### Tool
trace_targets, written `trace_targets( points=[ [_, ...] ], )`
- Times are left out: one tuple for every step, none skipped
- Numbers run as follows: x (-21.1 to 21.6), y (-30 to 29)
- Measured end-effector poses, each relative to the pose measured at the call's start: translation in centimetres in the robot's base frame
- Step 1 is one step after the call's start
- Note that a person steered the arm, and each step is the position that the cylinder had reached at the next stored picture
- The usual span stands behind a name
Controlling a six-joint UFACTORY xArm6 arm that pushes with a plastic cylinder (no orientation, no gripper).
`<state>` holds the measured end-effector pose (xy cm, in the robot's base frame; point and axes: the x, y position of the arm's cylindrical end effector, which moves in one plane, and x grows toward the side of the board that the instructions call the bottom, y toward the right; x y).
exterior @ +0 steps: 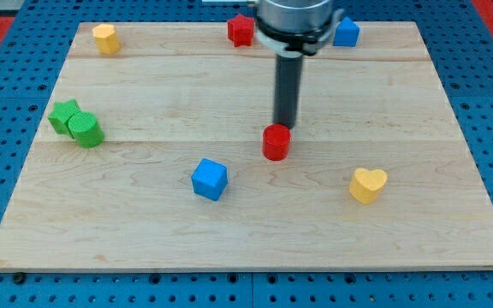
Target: Slide the red circle below the green star
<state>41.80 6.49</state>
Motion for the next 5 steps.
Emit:
trace_targets(
  points=[
    [1.7, 2.1],
    [4.9, -1.9],
    [5.6, -8.7],
    [4.5, -9.1],
    [2.4, -9.4]
  ],
)
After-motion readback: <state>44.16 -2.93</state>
